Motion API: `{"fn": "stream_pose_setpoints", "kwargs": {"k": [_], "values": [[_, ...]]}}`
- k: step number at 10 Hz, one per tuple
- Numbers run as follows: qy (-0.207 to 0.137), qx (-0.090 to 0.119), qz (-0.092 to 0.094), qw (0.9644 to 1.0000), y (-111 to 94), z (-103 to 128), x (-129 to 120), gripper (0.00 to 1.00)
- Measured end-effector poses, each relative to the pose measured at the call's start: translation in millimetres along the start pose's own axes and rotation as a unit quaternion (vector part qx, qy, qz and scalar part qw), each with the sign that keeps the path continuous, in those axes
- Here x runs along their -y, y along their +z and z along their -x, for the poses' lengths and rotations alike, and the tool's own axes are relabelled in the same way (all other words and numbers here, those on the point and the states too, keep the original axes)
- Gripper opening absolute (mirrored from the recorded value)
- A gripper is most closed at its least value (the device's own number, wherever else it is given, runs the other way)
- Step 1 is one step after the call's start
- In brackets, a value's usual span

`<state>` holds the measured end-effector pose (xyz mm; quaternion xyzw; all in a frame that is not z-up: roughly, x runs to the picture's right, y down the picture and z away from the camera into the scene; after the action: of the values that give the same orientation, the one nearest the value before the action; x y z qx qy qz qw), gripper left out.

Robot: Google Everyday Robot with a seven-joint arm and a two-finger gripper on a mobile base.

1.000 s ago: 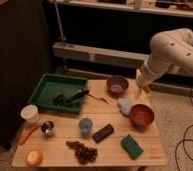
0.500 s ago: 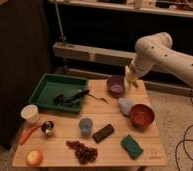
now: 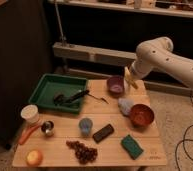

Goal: Place banana in purple bowl

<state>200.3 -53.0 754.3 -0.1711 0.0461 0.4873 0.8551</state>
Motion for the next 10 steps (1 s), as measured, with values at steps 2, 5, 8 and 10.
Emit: {"fn": "stream_pose_setpoints", "kwargs": {"k": [2,5,8,10], "values": [[0.025,-0.001,0.039,0.9989,10.0,6.4,5.3,0.00],[0.040,-0.017,0.094,0.9946,17.8,27.9,9.4,0.00],[0.061,-0.031,0.162,0.9844,22.1,33.7,14.3,0.00],[0.060,-0.039,0.170,0.9828,24.0,37.9,14.6,0.00]]}}
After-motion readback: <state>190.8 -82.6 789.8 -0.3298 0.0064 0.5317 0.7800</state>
